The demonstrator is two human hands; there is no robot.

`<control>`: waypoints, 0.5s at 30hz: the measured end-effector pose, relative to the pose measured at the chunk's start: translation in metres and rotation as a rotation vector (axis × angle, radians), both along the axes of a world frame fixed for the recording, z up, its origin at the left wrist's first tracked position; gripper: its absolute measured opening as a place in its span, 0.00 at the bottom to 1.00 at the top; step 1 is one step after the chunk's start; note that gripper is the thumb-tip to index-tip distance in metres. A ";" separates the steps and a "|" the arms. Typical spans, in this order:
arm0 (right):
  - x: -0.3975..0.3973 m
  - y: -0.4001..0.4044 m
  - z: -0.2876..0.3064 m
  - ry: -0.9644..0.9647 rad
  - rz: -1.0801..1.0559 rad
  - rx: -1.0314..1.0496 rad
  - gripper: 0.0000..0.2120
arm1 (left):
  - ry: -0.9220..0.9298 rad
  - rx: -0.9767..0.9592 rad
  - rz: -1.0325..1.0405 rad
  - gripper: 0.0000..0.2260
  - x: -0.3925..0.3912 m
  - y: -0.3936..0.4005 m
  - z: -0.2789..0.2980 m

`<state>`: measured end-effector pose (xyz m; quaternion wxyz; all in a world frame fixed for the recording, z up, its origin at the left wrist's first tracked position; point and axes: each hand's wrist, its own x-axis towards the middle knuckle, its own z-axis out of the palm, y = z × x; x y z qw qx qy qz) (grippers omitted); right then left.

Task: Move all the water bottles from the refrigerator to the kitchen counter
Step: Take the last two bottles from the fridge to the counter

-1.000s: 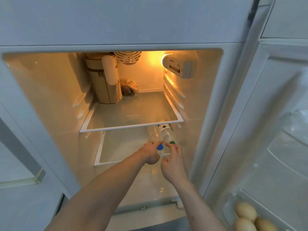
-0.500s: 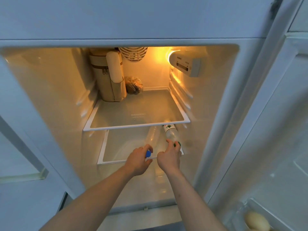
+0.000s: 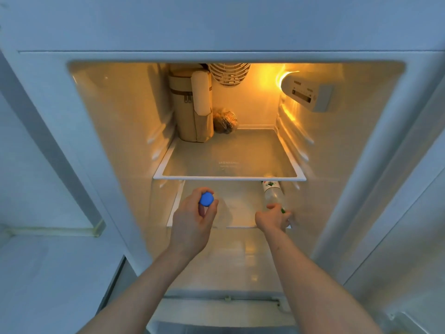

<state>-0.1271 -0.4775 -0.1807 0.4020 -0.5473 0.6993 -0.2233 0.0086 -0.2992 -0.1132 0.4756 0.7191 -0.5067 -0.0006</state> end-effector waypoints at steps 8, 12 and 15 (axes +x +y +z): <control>0.021 0.025 -0.009 0.018 0.142 -0.105 0.08 | 0.096 0.026 0.063 0.02 0.000 0.090 0.022; 0.025 0.054 -0.016 0.053 0.192 -0.225 0.05 | 0.116 0.100 0.115 0.03 0.000 0.153 0.020; 0.021 0.075 -0.018 0.038 0.223 -0.296 0.05 | 0.121 0.110 0.171 0.02 -0.002 0.196 0.021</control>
